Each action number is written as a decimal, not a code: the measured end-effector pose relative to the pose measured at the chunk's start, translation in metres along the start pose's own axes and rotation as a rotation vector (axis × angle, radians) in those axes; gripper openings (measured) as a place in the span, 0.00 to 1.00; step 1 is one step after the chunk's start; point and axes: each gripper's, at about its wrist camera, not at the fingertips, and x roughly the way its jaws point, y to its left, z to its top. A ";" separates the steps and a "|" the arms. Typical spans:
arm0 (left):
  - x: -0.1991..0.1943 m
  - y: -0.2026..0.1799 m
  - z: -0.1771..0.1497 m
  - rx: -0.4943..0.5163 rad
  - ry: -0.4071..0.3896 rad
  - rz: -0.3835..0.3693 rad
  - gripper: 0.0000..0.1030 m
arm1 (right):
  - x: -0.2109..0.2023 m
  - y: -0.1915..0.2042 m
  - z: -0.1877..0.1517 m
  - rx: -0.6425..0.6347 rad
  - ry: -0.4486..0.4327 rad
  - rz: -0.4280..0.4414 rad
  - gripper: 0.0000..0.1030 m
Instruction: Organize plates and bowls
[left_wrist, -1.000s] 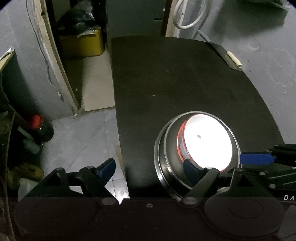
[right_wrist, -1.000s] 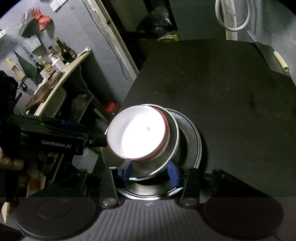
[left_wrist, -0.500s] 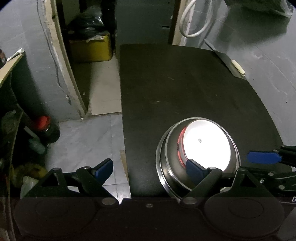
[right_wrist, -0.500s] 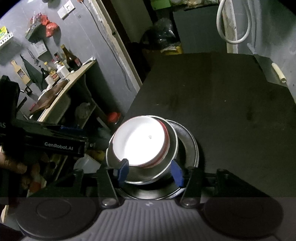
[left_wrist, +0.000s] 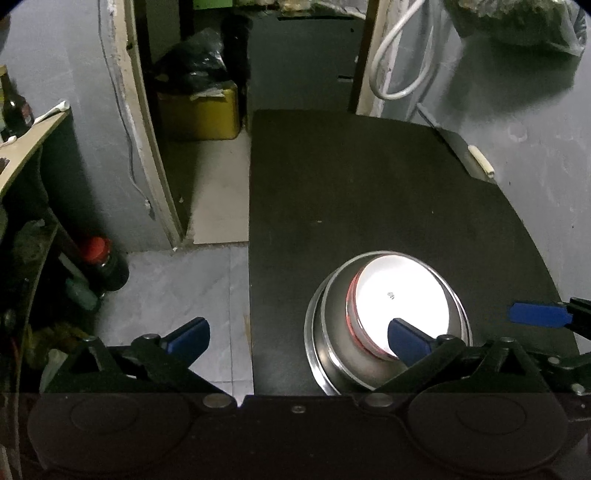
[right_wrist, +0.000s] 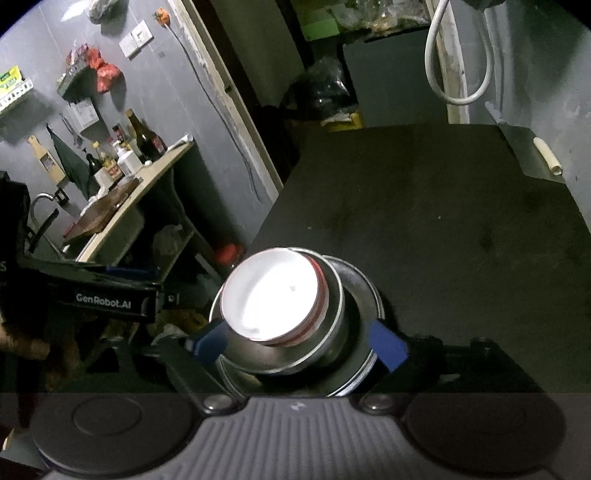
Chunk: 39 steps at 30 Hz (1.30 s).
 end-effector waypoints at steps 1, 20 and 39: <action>-0.001 -0.002 -0.001 -0.008 -0.008 0.004 0.99 | -0.001 -0.001 0.000 0.001 -0.011 0.001 0.95; -0.043 -0.015 -0.025 -0.069 -0.332 0.020 0.99 | -0.030 -0.003 -0.021 0.011 -0.276 -0.113 1.00; -0.079 0.011 -0.036 0.052 -0.472 -0.126 0.99 | -0.080 0.055 -0.054 0.042 -0.432 -0.320 1.00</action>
